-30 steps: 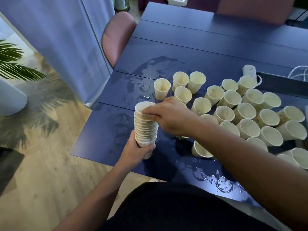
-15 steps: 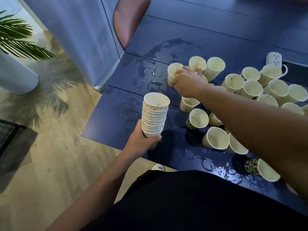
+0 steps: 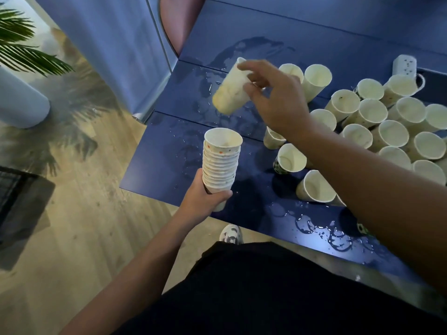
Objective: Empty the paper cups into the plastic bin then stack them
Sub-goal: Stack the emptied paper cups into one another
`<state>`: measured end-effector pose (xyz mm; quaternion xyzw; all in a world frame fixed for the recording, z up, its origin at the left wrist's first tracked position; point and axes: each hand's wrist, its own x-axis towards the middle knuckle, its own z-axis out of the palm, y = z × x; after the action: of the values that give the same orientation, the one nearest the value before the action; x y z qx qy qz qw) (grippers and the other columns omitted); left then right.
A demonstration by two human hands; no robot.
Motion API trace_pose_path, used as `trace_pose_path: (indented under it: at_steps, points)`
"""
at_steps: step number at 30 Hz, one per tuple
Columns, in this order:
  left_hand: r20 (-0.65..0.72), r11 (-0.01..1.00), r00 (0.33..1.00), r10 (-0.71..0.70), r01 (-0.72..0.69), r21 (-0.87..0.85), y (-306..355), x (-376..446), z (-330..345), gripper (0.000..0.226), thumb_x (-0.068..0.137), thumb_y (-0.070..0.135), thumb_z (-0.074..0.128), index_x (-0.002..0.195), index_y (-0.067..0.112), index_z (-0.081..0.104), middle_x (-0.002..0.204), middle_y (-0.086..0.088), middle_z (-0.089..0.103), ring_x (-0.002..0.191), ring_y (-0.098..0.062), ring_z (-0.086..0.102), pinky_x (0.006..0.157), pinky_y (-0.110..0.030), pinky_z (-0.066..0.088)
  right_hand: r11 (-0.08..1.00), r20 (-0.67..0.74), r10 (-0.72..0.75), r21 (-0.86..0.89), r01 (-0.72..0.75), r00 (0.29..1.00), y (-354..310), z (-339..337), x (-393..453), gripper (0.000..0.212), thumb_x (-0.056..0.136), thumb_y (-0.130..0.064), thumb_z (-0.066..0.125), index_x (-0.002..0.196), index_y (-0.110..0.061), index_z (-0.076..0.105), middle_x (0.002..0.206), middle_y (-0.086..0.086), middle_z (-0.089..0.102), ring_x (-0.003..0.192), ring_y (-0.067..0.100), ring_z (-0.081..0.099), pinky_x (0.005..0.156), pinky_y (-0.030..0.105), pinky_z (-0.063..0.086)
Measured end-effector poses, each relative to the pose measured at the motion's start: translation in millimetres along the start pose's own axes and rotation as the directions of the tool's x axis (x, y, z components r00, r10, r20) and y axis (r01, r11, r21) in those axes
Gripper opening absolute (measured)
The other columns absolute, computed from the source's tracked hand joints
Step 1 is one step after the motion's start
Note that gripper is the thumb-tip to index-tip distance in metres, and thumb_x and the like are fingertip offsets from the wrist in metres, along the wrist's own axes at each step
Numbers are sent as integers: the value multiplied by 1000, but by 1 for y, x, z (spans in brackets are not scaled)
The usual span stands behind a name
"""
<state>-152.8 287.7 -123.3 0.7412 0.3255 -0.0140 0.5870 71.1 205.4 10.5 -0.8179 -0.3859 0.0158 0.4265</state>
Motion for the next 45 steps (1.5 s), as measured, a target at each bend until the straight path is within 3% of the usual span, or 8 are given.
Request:
trace_pose_path:
  at_steps: [7,15,19,24,31,34,38,45]
  points:
    - [-55,997,998,3,-7,-71,18,-3,6,65,72,35,84,127,32,48,117,15,64,110,-6,62,96,-41,54,972,99,-236,33,234,967,-34,-38,-41,30,97,-19,60,125,-17,69,113,-13,70,105,-7,60,93,24,50]
    - [-93,997,993,71,-74,-34,21,-44,52,68,68,39,85,127,32,50,119,13,65,111,-7,63,98,-42,53,990,365,-140,17,143,920,-20,-53,-103,32,94,-17,59,123,-21,72,99,-12,75,92,-3,64,85,12,43]
    - [-158,995,983,95,-98,-14,18,-69,74,68,71,28,87,129,25,52,118,9,66,109,-8,64,97,-44,54,988,478,-151,32,154,865,-12,-63,-148,35,97,-17,58,131,-21,66,118,-9,70,84,-17,52,82,2,34]
    - [-194,992,973,123,-115,54,5,-111,106,64,76,22,88,127,27,49,116,10,64,105,-2,62,89,-28,52,974,382,-184,198,114,906,10,-87,-200,32,95,-28,63,123,-14,70,127,0,65,120,8,57,105,27,44]
    - [-252,967,961,114,-49,250,-35,-170,157,71,69,25,92,126,16,52,121,-3,46,114,-15,49,98,-29,45,905,462,218,235,-356,860,39,-103,-296,35,102,-40,52,134,-26,57,119,-11,62,106,3,59,90,24,50]
    - [-219,941,972,86,-7,338,-52,-182,178,74,67,28,92,131,19,54,120,-5,42,117,-19,43,101,-28,39,741,600,357,284,-608,716,58,-104,-343,30,103,-39,49,127,-26,62,110,1,68,94,18,68,80,37,58]
    - [-106,864,993,54,7,503,-79,-183,209,83,56,60,77,133,42,53,124,-8,47,118,-31,43,105,-44,38,287,809,391,346,-893,439,92,-106,-395,17,99,-12,57,114,-18,63,113,8,66,100,26,67,81,39,59]
    - [111,857,991,-77,9,515,-106,-160,259,67,88,3,69,147,26,49,122,-1,30,107,-23,48,97,-25,44,-68,826,479,372,-926,297,138,-79,-452,35,88,14,48,111,-12,52,122,18,56,107,33,61,81,45,60]
